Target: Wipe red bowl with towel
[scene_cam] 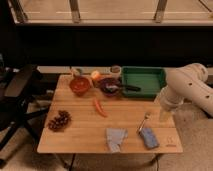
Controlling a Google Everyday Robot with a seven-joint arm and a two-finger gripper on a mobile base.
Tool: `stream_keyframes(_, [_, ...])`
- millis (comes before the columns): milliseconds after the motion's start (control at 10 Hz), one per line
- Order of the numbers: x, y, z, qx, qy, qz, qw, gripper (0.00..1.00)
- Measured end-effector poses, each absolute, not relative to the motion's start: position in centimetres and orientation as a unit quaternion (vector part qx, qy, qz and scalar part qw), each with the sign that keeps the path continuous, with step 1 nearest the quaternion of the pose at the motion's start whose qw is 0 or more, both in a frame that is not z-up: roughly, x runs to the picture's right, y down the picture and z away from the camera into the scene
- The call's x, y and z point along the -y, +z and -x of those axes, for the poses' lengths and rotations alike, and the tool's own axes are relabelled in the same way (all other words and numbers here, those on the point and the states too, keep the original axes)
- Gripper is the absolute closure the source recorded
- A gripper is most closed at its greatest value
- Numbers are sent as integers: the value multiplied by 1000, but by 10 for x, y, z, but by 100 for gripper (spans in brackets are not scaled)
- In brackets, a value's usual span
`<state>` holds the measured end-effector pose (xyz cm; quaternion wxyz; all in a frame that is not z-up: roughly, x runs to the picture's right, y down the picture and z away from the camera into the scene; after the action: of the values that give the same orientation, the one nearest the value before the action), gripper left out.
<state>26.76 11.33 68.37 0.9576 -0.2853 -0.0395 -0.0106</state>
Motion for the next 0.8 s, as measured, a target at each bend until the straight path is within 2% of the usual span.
stream_keyframes(300, [-129, 686, -221, 136, -27, 304, 942, 35])
stream_keyframes(800, [-145, 680, -186, 179, -32, 297, 938, 35])
